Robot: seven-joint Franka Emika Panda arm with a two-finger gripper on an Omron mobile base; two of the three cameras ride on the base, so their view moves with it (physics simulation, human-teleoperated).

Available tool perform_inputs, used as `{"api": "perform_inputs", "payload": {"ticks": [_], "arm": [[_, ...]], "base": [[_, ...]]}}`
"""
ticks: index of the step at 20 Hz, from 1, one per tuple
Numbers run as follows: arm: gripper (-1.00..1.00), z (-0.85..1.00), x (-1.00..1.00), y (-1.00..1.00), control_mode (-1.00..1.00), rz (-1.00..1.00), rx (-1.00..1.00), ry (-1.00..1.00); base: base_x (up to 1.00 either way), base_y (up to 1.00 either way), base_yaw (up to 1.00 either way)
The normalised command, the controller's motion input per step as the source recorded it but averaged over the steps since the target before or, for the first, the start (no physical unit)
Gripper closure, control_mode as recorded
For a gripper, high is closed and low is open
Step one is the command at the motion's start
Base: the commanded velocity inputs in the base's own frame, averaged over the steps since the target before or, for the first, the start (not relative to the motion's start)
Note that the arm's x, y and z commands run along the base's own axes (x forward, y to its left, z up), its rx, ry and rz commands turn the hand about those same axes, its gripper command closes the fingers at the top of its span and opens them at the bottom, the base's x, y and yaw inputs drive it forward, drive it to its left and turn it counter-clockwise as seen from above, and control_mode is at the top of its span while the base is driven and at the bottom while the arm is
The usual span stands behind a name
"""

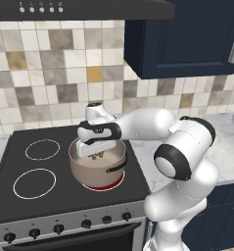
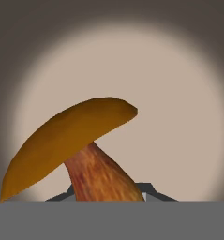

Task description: Turn on the burner for the pot on the stove. Wait thirty seconds for the pot to heat up. Then add the mushroom to the pot.

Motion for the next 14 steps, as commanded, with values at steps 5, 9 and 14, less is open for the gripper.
{"api": "perform_inputs", "payload": {"ticks": [5, 9, 14], "arm": [[1.00, 0.00, 0.00, 0.00, -1.00, 0.00, 0.00, 0.00], [1.00, 0.00, 0.00, 0.00, -1.00, 0.00, 0.00, 0.00], [1.00, 0.00, 0.00, 0.00, -1.00, 0.00, 0.00, 0.00]], "base": [[0.00, 0.00, 0.00], [0.00, 0.00, 0.00], [0.00, 0.00, 0.00]]}}
